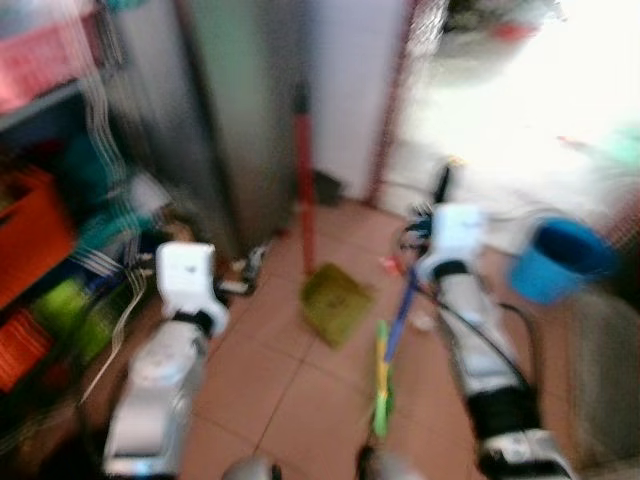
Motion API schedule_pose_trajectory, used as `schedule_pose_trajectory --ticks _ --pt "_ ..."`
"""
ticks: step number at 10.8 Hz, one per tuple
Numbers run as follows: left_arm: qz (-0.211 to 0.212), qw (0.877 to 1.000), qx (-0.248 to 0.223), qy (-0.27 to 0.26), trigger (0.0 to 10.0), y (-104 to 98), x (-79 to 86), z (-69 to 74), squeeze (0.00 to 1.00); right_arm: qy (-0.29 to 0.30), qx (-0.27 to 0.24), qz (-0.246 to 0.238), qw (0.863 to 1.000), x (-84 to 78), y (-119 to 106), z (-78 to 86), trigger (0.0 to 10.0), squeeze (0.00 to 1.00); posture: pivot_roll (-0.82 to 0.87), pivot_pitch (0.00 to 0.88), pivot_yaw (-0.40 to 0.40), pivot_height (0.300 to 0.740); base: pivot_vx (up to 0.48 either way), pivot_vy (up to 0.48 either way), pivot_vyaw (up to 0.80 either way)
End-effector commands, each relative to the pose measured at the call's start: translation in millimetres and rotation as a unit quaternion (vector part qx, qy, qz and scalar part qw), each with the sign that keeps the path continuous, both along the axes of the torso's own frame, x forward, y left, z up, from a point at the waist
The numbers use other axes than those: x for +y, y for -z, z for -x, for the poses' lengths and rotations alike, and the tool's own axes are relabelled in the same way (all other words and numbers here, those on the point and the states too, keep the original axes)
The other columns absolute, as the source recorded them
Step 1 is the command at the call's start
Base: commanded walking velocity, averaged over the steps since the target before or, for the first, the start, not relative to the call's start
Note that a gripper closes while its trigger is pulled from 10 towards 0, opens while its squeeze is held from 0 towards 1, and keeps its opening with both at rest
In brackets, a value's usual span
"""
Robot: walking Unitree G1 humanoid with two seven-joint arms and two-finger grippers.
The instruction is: Sweep floor
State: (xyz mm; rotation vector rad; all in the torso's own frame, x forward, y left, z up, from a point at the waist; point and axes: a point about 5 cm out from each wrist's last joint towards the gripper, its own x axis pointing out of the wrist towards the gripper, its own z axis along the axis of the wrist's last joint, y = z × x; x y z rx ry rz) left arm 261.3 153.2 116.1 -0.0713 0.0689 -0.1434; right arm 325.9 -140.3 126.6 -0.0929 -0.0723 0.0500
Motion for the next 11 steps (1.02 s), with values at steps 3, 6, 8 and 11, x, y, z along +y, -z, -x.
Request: schedule_pose_trajectory --ticks 3,6,8,11 --pt "-0.017 1.0 -0.013 0.007 10.0 -6.9 -1.5 -5.6 0.0 0.001 -0.012 0.002 1.0 -3.2 -6.8 -3.7 10.0 0.0 0.02 0.052 0.024 0.74 0.0 0.32 -0.67" --pt "0.01 1.0 -0.012 0.016 10.0 -10.0 1.2 -6.6 0.0 -0.004 -0.013 -0.004 1.0 -2.4 -7.1 -4.7 10.0 0.0 0.02 0.046 0.025 0.74 0.0 0.0 0.0" --pt "0.008 1.0 -0.015 0.009 10.0 -10.2 2.0 -7.4 0.0 -0.01 -0.012 -0.004 1.0 -1.0 -7.3 -5.8 10.0 0.0 0.01 0.044 0.024 0.74 0.15 0.0 -0.58" --pt "0.02 0.999 -0.008 0.026 10.0 -6.3 -5.3 -4.8 0.0 -0.029 -0.01 -0.013 0.999 3.3 -5.9 -4.0 10.0 0.0 0.01 0.043 0.019 0.74 0.454 0.0 -0.48"
